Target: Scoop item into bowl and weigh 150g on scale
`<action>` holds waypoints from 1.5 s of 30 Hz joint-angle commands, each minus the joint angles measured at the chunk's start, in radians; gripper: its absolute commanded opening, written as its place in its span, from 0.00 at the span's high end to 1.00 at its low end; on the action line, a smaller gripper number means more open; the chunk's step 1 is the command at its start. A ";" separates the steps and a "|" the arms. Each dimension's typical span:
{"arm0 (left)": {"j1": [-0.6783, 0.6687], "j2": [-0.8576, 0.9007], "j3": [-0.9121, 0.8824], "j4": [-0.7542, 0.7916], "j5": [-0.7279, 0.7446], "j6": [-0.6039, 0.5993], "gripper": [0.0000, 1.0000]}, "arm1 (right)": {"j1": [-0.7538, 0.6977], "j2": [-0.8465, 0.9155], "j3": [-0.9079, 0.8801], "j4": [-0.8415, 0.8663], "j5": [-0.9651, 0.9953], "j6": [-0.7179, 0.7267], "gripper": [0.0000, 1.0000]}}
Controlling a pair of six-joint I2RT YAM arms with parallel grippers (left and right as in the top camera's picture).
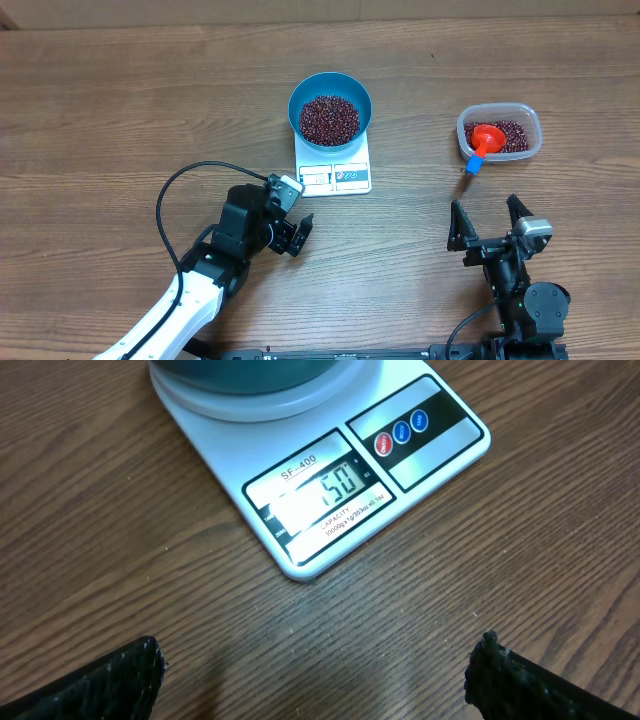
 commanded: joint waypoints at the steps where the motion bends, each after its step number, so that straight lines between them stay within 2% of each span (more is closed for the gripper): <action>1: 0.000 0.007 -0.001 -0.003 0.003 -0.015 0.00 | 0.006 -0.010 -0.011 0.004 0.007 0.009 0.00; 31: 0.000 0.001 -0.001 -0.007 0.001 -0.014 0.00 | 0.006 -0.010 -0.011 0.004 0.007 0.009 0.00; 40: 0.011 -0.178 -0.003 -0.040 -0.143 -0.014 0.00 | 0.006 -0.010 -0.011 0.004 0.007 0.009 0.00; 45: 0.141 -0.338 -0.029 -0.036 -0.130 -0.015 0.00 | 0.006 -0.010 -0.011 0.004 0.007 0.009 0.00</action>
